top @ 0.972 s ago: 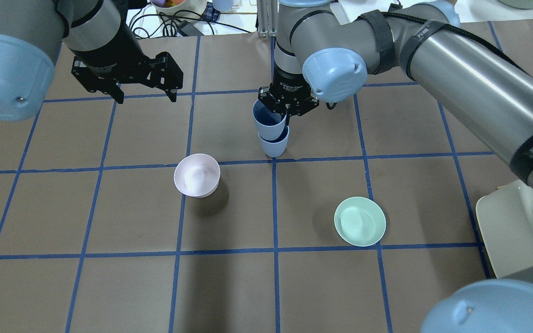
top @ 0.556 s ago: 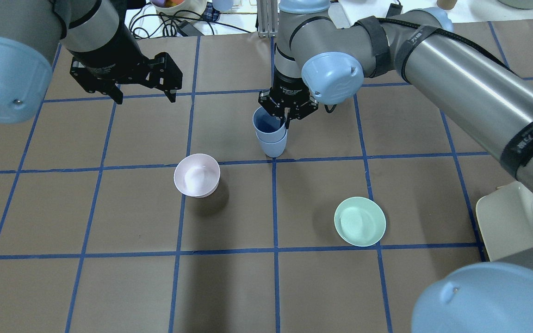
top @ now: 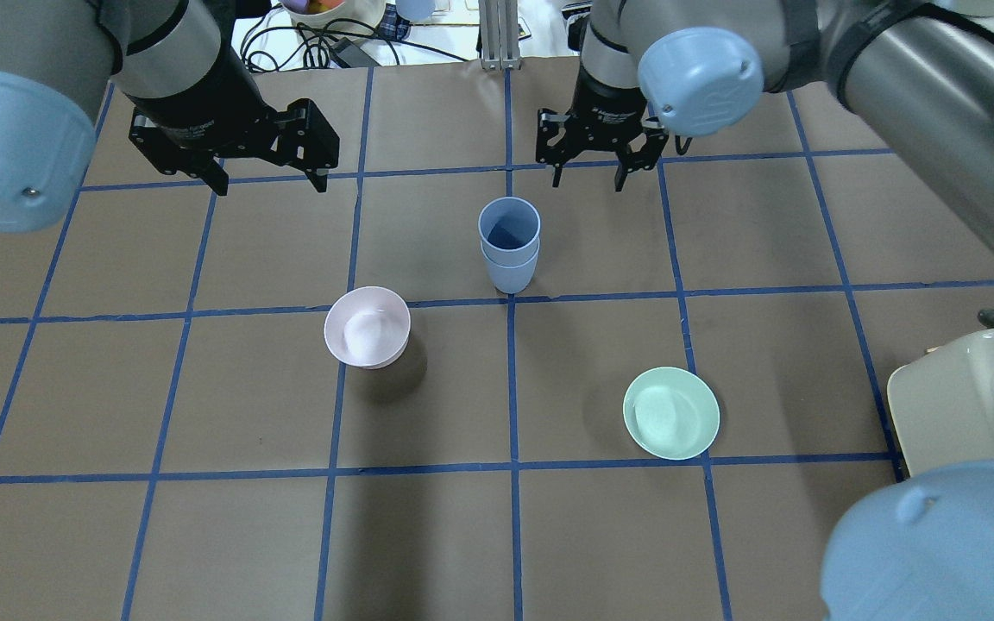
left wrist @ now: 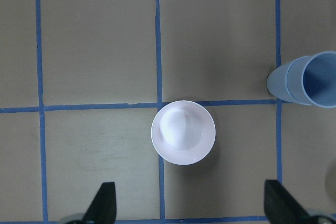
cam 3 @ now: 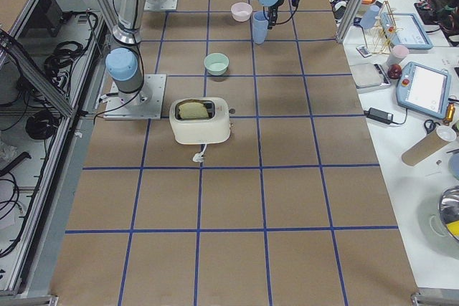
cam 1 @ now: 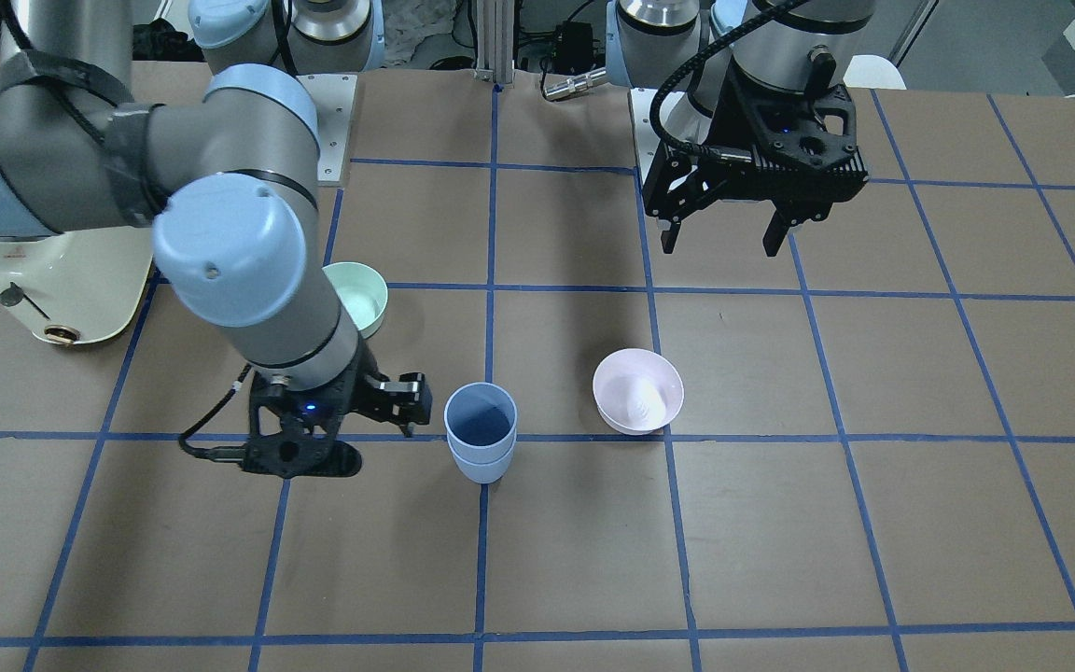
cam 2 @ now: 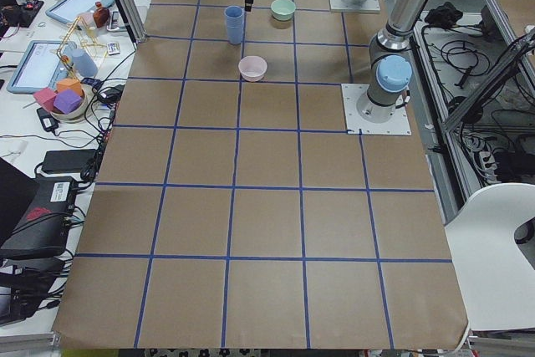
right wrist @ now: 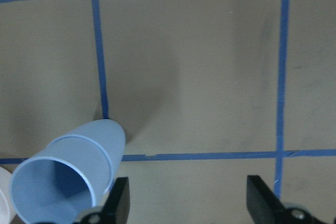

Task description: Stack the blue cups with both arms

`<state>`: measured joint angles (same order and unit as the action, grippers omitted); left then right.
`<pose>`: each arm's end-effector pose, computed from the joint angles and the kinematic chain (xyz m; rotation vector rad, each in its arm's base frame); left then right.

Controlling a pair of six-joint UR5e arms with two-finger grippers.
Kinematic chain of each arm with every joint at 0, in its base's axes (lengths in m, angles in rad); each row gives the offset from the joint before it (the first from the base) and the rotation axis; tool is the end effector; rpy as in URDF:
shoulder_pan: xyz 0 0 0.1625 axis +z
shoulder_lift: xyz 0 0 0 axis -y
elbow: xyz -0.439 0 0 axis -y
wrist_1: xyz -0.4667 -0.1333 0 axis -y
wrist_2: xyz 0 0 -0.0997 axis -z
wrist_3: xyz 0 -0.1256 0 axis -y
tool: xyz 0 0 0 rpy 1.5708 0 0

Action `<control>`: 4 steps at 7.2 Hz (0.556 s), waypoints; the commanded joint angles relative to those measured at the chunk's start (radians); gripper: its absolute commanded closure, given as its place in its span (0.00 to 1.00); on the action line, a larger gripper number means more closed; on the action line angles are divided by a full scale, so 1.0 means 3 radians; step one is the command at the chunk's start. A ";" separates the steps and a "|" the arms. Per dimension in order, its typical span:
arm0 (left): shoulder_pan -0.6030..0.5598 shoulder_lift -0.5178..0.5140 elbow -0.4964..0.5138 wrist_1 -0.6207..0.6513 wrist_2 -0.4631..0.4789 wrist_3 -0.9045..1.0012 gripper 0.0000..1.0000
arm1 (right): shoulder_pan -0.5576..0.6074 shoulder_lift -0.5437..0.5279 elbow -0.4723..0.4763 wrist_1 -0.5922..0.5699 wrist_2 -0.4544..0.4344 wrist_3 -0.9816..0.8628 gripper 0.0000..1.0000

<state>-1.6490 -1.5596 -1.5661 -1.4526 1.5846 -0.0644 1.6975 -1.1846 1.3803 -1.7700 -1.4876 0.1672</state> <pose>-0.1763 -0.5653 0.4978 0.0202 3.1302 -0.2112 0.2340 -0.6993 0.3536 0.0617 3.0581 0.0133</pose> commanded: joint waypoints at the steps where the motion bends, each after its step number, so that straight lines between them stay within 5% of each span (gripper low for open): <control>1: 0.0000 -0.0002 0.0000 -0.0005 0.0000 0.0000 0.00 | -0.0253 -0.0543 0.0184 0.0284 -0.0226 -0.0525 0.00; 4: 0.0000 -0.0002 0.0000 0.0000 0.0000 0.0000 0.00 | -0.0402 -0.0903 0.0175 0.0546 -0.0186 -0.1033 0.00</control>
<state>-1.6490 -1.5595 -1.5662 -1.4539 1.5846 -0.0644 1.5885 -1.4206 1.4362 -1.6242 -1.5508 -0.1012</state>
